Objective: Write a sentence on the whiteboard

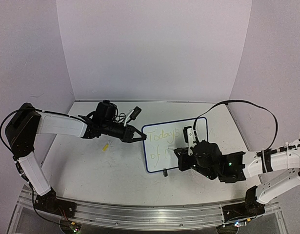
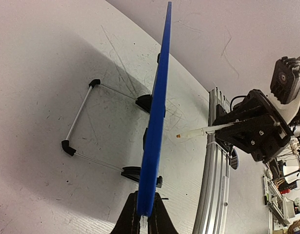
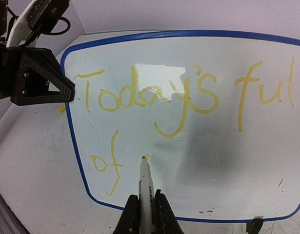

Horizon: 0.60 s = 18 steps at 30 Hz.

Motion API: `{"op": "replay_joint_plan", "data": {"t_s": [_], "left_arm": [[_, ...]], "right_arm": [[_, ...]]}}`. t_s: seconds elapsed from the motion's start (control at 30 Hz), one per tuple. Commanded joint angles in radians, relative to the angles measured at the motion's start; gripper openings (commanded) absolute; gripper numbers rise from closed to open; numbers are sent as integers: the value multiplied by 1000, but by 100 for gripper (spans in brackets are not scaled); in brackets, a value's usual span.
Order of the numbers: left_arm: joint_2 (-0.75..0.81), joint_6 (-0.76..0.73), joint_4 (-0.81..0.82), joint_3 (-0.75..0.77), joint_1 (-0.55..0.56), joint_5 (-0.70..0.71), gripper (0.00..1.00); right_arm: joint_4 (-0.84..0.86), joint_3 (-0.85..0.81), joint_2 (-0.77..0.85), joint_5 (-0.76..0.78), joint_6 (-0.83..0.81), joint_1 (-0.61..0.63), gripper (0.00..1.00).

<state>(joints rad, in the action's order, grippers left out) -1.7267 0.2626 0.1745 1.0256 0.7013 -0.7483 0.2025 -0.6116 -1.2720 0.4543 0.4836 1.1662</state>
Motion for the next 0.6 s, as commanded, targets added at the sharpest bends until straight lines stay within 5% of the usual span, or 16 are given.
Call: {"op": "replay_joint_plan", "data": {"t_s": [0.0, 0.57], "left_arm": [[26, -22, -29, 21, 11, 35, 0], [26, -22, -28, 23, 10, 33, 0]], "right_arm": [[39, -39, -51, 15, -14, -11, 0], [23, -62, -94, 73, -22, -24, 0]]}}
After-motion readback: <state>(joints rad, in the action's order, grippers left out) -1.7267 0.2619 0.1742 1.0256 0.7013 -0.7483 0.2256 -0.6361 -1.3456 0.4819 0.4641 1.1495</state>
